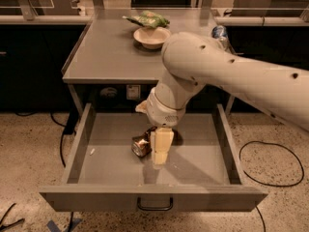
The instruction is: Pick orange can from top drawer and place on counter
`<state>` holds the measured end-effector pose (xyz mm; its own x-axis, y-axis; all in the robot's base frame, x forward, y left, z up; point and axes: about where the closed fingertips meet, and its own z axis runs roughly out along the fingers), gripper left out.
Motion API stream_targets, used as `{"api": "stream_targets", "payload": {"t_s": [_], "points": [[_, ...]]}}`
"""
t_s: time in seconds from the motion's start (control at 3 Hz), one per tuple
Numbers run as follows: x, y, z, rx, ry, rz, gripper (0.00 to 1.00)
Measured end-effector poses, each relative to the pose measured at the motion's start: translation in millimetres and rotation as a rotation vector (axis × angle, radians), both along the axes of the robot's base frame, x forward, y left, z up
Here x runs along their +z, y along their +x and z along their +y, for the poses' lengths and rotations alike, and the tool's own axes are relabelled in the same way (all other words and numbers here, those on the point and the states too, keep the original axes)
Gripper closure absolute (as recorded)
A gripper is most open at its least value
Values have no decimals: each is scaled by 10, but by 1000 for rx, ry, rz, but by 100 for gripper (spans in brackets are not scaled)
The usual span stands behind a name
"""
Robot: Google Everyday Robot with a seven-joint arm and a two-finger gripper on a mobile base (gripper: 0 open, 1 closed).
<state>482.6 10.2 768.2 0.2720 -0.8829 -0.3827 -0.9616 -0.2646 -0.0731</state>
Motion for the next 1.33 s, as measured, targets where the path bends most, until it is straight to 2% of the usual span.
{"api": "stream_targets", "payload": {"t_s": [0.33, 0.67, 1.0, 1.33], "points": [[-358, 186, 306, 11, -49, -8, 0], [-569, 273, 438, 13, -73, 1, 0], [-659, 334, 254, -28, -126, 0, 0], [-690, 468, -220, -100, -181, -6, 0]]}}
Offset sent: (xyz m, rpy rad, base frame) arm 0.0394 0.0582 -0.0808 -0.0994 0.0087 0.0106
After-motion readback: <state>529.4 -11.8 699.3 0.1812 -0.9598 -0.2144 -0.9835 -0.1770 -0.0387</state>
